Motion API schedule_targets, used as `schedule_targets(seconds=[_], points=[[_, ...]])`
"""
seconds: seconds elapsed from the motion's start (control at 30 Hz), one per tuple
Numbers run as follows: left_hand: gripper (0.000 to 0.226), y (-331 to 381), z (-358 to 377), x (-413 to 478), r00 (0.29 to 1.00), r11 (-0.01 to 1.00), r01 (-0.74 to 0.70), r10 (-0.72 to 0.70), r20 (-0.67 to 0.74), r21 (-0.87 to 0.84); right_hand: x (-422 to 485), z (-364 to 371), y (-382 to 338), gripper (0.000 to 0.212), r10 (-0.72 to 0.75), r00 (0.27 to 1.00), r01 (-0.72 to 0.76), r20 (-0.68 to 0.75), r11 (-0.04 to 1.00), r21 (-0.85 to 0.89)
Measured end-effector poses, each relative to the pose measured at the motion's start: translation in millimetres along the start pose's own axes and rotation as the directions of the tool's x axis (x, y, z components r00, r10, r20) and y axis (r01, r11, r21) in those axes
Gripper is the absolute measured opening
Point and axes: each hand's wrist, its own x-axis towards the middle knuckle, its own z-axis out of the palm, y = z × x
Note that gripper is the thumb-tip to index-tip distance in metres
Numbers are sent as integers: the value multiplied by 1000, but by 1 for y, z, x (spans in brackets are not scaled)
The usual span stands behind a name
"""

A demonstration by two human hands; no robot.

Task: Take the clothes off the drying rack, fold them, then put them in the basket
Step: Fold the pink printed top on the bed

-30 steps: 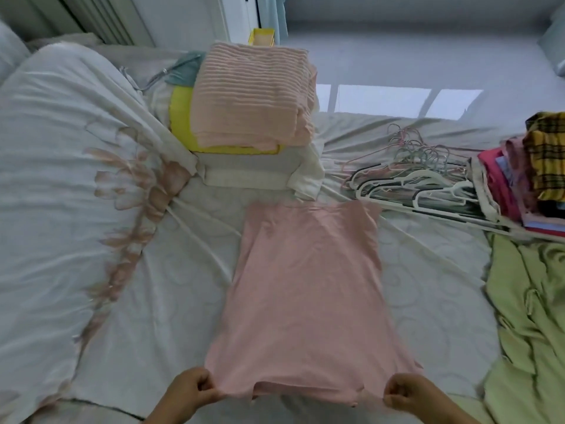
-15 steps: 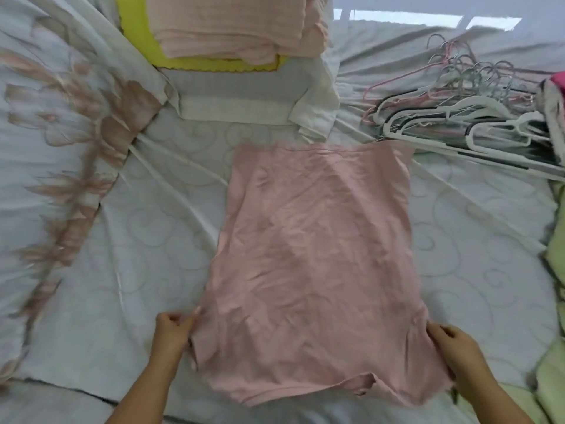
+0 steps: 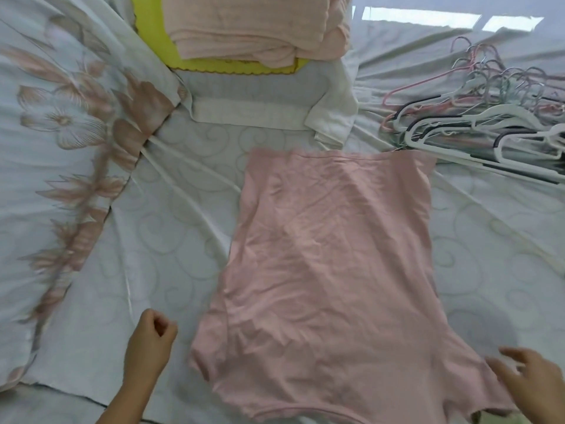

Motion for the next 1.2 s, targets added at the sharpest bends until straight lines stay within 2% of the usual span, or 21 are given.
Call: schedule_targets(seconds=[0.07,0.13,0.2,0.27,0.33,0.4,0.5,0.6,0.7,0.77,0.8,0.87,0.97,1.03,1.07,1.1,1.13,1.2], points=[[13,25,13,13,996,992,-85,86,11,-92,9,9,-42,37,-149,987,152,-53,987,44],[16,56,33,26,984,978,-147,160,77,-150,22,18,-89,24,-216,974,225,-64,949,219],[14,79,53,40,965,977,-171,192,181,-128,31,26,-133,14,-205,979,194,-8,912,362],[19,84,65,50,951,976,-213,219,217,-51,42,33,-159,13,-191,981,153,47,892,425],[30,74,63,57,969,979,-204,200,148,16,51,37,-165,9,-154,985,113,78,917,383],[29,61,51,58,987,986,-154,150,58,58,57,36,-162,10,-102,993,77,63,944,322],[23,57,42,59,981,979,-170,158,116,110,66,31,-161,22,-132,985,91,107,940,329],[16,91,45,74,975,977,-212,210,79,20,79,25,-188,24,-225,971,171,83,891,422],[26,139,60,104,934,934,-356,357,-26,33,106,18,-230,23,-157,988,119,9,786,606],[34,172,75,128,909,909,-410,414,-54,67,123,13,-254,18,-132,991,107,-9,758,644],[38,188,82,139,912,913,-405,407,-48,51,130,11,-263,12,-140,990,103,4,745,659],[43,214,94,158,942,944,-330,331,-47,27,140,10,-275,22,-190,982,140,3,736,663],[30,226,96,184,945,959,-283,281,-168,12,150,9,-278,33,-215,952,302,-216,765,569],[27,217,89,198,946,968,-251,238,-221,-30,151,9,-272,34,-191,939,322,-286,780,537],[27,212,88,204,955,971,-233,221,-199,-43,149,10,-266,37,-209,916,361,-342,800,479],[27,205,86,207,966,975,-215,203,-161,-60,144,14,-260,42,-298,859,452,-416,822,347],[27,201,84,208,975,977,-194,183,-125,-88,135,23,-252,49,-454,756,585,-471,792,176],[24,190,80,204,984,960,-176,165,-69,-219,113,49,-235,54,-780,500,804,-376,580,-133]])
